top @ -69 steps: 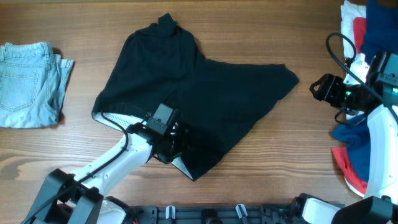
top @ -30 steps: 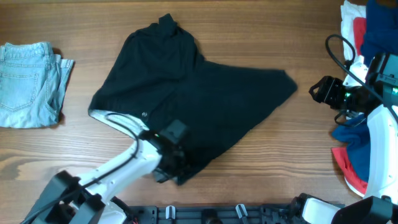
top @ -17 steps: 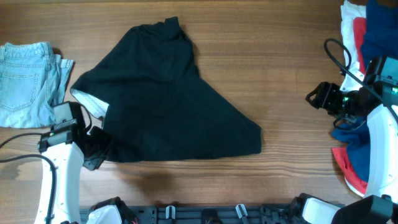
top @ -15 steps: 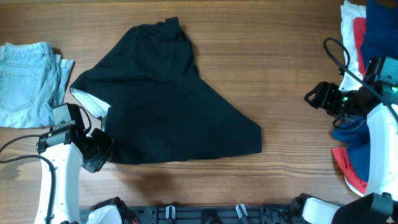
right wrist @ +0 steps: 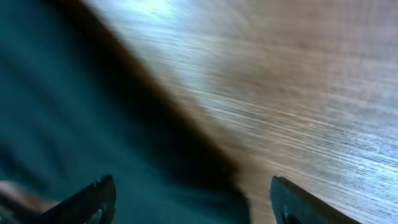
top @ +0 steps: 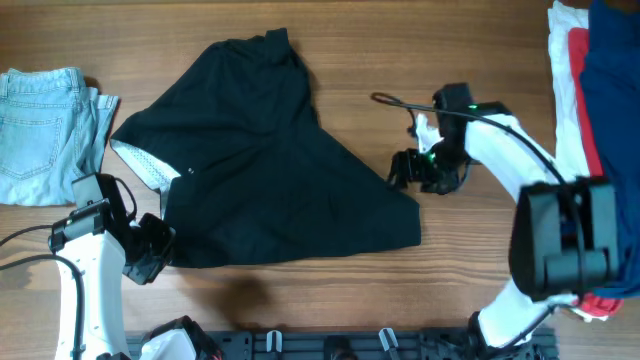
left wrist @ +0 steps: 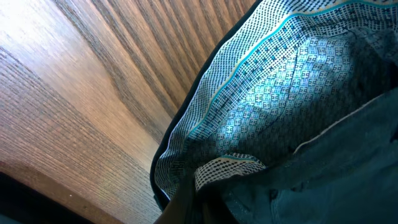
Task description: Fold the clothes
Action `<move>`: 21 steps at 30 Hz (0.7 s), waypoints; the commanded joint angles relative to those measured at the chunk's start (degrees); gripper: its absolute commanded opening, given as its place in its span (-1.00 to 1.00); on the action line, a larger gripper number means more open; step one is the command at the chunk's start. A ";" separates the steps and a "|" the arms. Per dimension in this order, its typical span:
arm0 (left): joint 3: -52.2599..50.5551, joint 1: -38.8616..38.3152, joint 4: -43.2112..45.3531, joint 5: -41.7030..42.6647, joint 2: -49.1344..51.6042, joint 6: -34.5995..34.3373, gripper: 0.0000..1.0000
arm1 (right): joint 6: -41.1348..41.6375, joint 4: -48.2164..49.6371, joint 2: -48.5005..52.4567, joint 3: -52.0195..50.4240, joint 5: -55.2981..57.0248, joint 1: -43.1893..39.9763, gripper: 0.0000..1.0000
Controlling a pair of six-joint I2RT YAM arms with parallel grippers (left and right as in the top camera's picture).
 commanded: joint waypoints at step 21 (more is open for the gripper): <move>0.85 -13.07 6.58 12.15 -0.63 2.97 -0.92 | 12.13 -3.54 -9.27 4.24 16.52 -12.15 -0.91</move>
